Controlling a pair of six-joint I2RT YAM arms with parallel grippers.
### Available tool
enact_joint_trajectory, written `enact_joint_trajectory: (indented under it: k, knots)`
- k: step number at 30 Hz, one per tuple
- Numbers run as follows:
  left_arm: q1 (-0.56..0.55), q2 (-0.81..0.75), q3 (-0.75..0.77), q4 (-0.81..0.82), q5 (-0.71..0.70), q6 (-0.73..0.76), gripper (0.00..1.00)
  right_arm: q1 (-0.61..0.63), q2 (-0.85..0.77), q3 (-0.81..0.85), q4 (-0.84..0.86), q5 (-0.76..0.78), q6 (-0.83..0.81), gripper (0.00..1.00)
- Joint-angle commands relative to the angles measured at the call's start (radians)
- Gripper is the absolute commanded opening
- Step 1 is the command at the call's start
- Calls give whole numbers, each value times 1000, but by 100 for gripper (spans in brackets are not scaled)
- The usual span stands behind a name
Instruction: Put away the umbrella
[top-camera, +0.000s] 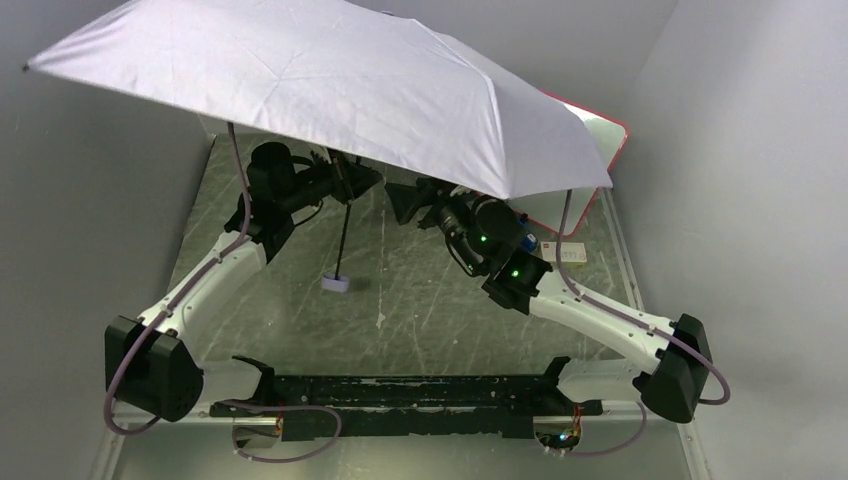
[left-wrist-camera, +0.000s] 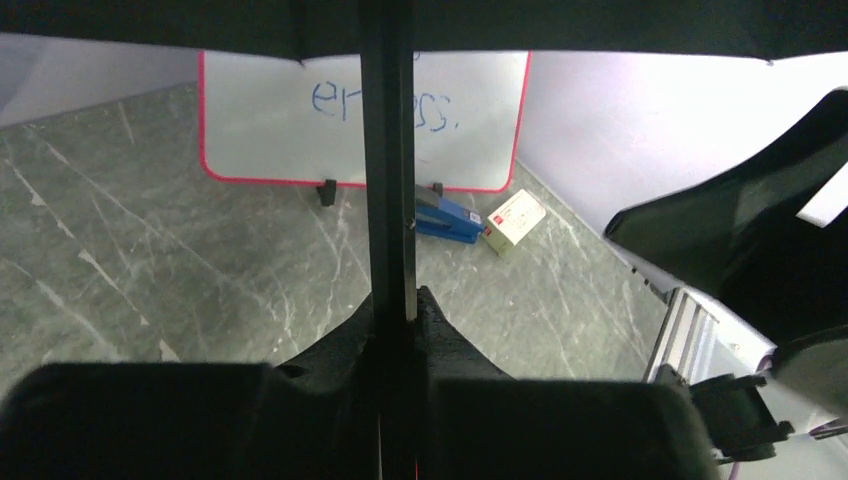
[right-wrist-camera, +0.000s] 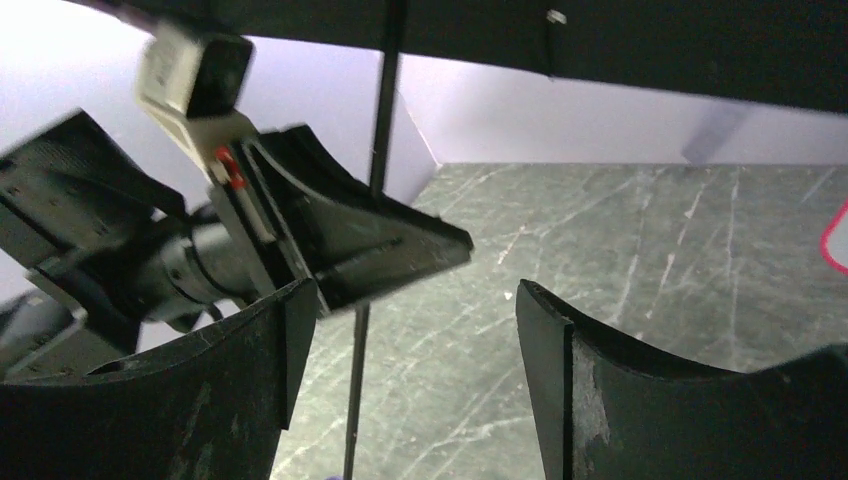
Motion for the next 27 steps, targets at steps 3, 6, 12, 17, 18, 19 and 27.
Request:
enact_joint_trajectory:
  k: [3,6,12,17,18,19,27]
  knots:
    - [-37,-56,-14,51,-6,119,5,-4,48,88,7,50,67,75]
    - [-57,-74,-14,6,-58,155,5,-4,86,118,57,90,101,74]
    - [-105,-118,-25,-44,-157,215,5,-5,181,208,45,170,151,73]
    - [-122,-124,-34,-39,-163,206,5,-11,195,194,105,250,199,72]
    - [-126,-123,-34,-41,-166,205,5,-15,195,187,121,257,212,72]
    - [-132,-123,-35,-44,-171,204,5,-21,199,190,127,260,226,72]
    - [-158,-123,-37,-72,-222,231,5,-47,255,254,156,191,257,72]
